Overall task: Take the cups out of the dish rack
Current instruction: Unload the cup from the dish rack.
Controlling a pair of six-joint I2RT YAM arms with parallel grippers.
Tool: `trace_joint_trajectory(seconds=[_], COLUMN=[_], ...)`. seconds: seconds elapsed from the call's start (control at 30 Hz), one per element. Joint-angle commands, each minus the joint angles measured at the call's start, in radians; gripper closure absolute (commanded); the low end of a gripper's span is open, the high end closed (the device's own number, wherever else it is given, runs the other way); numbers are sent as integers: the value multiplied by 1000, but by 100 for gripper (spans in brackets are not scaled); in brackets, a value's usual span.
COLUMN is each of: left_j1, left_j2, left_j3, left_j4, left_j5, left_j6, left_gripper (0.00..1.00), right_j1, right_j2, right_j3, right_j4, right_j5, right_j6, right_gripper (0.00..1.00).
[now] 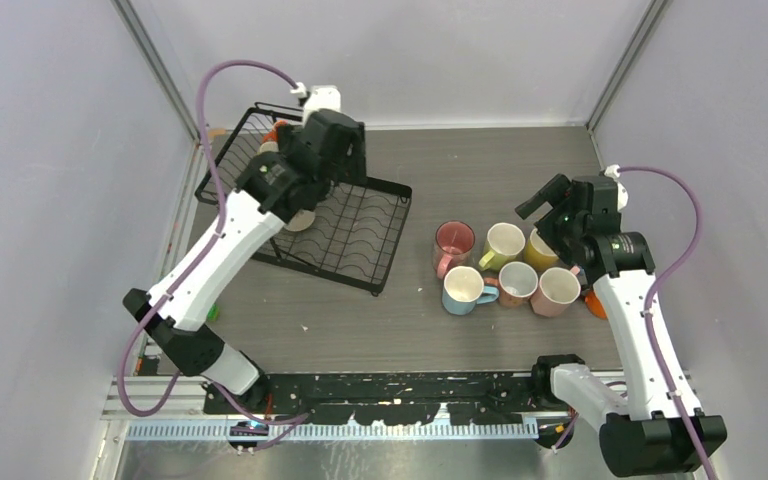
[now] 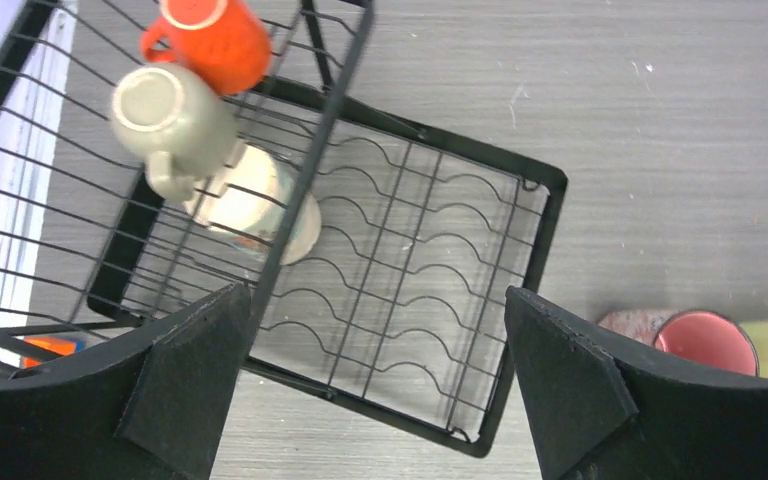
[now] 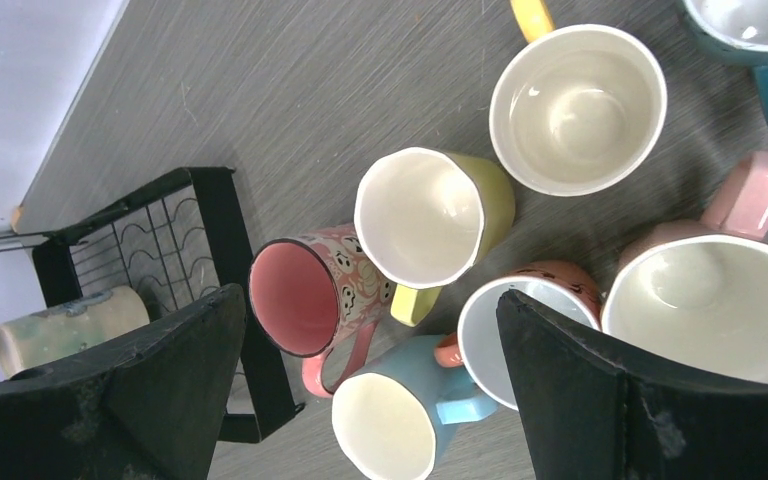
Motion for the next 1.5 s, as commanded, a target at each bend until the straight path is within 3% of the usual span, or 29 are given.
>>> trace_joint_trajectory(seconds=[0.0, 0.33, 0.57, 0.8, 1.17, 1.47], left_j1=[115, 374, 495, 567, 613, 618], left_j2=[-11, 82, 185, 260, 350, 381], left_j3=[90, 179, 252, 288, 297, 275], left_j4=[-88, -103, -101, -91, -77, -77], left_j5=[104, 221, 257, 298, 385, 393], left_j6=[-16, -16, -36, -45, -50, -50], left_gripper=[0, 0, 2, 5, 26, 27], right_j1=[31, 91, 114, 122, 130, 133], right_j2=[6, 25, 26, 17, 9, 3], right_j3=[51, 51, 43, 35, 36, 27], right_j4=[37, 49, 51, 52, 46, 46], right_j5=[15, 33, 33, 28, 33, 33], right_j6=[-8, -3, -6, -5, -1, 3], right_gripper=[0, 0, 0, 0, 0, 0])
